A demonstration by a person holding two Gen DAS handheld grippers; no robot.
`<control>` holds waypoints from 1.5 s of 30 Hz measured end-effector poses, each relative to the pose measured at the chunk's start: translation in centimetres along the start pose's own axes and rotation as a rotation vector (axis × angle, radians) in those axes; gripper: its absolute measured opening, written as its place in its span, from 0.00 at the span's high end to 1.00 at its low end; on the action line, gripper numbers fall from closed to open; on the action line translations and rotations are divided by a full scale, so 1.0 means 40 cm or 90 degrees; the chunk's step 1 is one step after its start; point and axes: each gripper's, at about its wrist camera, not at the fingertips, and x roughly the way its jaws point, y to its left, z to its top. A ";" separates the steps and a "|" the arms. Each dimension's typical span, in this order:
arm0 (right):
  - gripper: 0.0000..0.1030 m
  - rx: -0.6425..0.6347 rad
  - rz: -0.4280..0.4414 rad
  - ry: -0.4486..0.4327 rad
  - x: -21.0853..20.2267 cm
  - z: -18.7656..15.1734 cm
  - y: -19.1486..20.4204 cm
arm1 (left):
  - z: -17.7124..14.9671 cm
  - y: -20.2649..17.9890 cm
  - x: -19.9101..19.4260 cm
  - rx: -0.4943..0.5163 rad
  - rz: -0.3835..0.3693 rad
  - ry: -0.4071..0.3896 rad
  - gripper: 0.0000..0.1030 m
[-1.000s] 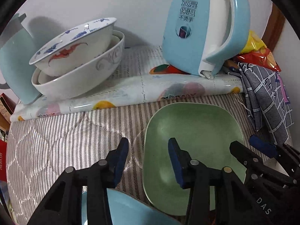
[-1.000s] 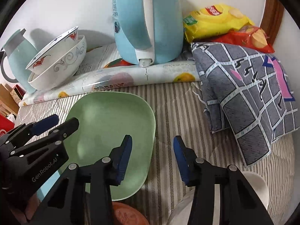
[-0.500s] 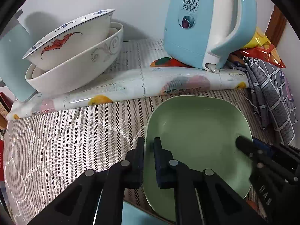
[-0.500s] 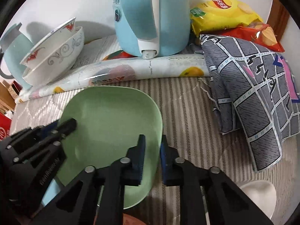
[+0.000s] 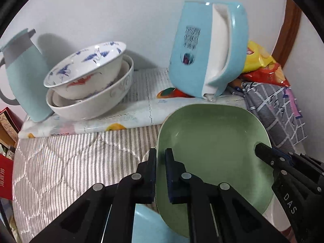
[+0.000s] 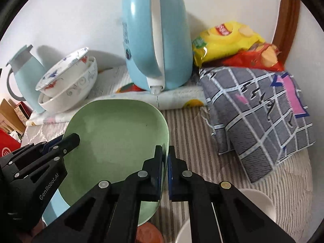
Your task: Organize plates and bowls
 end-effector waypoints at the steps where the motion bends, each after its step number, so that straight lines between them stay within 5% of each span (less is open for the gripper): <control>1: 0.95 -0.003 -0.001 -0.008 -0.017 -0.002 -0.001 | -0.003 -0.002 -0.014 0.000 0.000 -0.004 0.91; 21: 0.95 -0.023 0.031 -0.066 -0.302 -0.181 0.028 | -0.199 0.019 -0.296 -0.050 0.010 -0.055 0.91; 45: 0.95 -0.065 0.068 -0.099 -0.421 -0.273 0.045 | -0.306 0.021 -0.407 -0.088 0.049 -0.079 0.91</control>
